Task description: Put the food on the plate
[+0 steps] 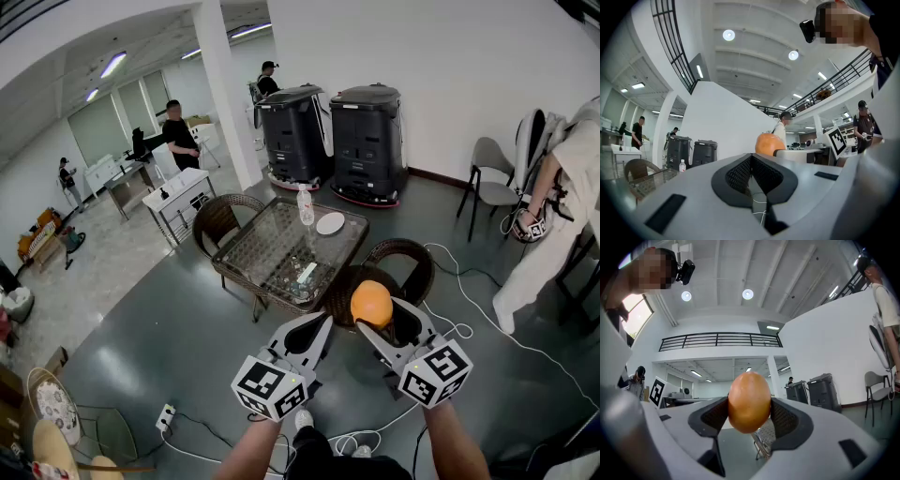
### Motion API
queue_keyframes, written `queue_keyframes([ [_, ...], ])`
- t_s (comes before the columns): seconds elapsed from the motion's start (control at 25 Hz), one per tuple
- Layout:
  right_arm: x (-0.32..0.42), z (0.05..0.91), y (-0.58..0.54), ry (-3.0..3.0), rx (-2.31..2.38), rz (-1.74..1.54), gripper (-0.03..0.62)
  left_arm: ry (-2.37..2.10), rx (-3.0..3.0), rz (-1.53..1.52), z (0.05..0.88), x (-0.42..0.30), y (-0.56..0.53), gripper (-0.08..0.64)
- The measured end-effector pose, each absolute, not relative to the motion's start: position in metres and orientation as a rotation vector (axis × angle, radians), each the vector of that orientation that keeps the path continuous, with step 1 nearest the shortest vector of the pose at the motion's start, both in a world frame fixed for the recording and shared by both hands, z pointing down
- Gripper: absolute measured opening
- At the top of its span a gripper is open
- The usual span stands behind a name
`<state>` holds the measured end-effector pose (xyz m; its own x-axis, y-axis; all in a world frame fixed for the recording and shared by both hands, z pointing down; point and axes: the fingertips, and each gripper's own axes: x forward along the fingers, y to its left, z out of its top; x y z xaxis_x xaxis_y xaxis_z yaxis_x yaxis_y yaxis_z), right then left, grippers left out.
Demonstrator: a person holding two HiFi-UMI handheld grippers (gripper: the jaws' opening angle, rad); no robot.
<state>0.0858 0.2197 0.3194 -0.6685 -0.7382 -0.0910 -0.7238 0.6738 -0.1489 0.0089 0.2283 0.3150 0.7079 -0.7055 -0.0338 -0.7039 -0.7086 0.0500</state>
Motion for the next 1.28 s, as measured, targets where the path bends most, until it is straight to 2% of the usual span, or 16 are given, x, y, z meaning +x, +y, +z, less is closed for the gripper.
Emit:
queue_keyframes([
  [1.28, 0.107, 0.34, 0.194, 2.733, -1.16, -0.219, 0.291, -1.205, 2.827, -0.028, 0.344, 0.025, 0.205, 0.006],
])
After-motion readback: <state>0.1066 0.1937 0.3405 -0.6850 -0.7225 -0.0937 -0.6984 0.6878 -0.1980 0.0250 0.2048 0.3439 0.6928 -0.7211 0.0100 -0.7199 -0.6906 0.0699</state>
